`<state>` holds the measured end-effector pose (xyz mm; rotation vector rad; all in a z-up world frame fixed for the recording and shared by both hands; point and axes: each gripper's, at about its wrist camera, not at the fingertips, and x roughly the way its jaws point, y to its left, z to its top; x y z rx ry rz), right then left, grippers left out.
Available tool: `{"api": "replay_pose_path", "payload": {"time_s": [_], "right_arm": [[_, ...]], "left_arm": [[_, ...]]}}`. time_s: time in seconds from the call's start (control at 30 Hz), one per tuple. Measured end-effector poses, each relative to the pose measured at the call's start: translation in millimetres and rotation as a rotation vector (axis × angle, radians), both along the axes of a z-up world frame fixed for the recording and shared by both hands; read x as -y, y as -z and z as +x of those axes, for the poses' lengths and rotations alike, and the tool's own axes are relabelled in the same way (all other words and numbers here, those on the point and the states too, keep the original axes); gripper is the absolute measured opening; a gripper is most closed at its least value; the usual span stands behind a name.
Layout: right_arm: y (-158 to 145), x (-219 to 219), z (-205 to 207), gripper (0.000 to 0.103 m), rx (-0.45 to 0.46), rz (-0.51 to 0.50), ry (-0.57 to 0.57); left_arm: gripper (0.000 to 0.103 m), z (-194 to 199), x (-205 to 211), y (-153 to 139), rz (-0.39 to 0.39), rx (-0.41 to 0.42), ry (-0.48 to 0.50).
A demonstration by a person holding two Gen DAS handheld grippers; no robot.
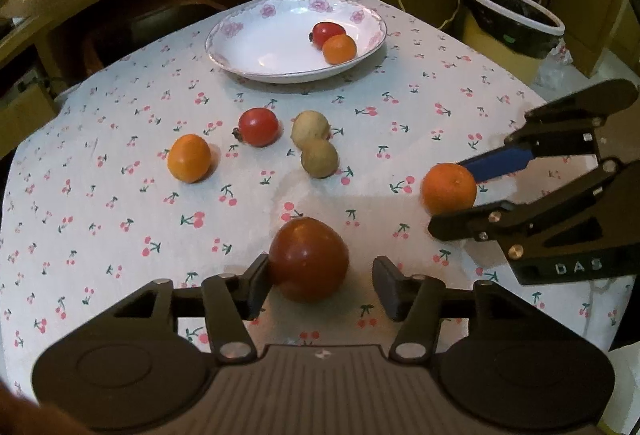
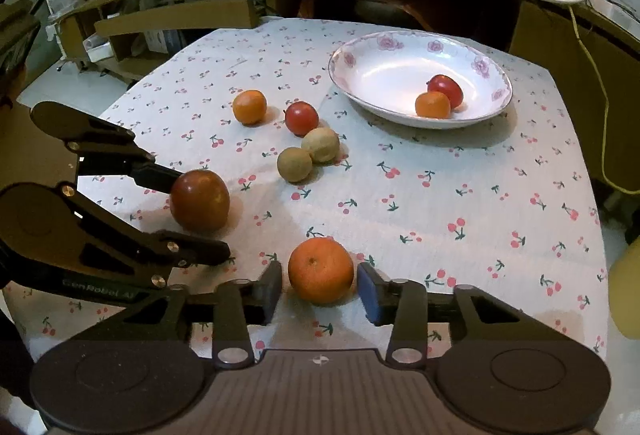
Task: Organize fruits
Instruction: 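Carry the dark red tomato and tangerine in both grippers over the white plate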
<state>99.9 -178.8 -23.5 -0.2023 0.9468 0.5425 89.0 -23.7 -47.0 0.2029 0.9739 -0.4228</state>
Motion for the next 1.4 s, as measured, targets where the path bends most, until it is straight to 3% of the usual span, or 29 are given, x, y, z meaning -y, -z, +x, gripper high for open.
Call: {"api": "replay_pose_path", "payload": {"time_s": [0.67, 0.77, 0.87, 1.4], "right_arm": [[1, 8, 0, 0.044, -0.017, 0.049, 0.072], [2, 3, 0, 0.037, -0.016, 0.038, 0.056], [1, 1, 1, 0.035, -0.007, 0.026, 0.052], [1, 0, 10, 0.035, -0.016, 0.024, 0.052]], "left_arm": [[0.061, 8, -8, -2, -0.042, -0.006, -0.041], [0.052, 8, -7, -2, -0.03, 0.004, -0.05], [0.045, 10, -9, -5, -0.035, 0.01, -0.064], [0.045, 20, 4, -2, 0.007, 0.025, -0.072]]}}
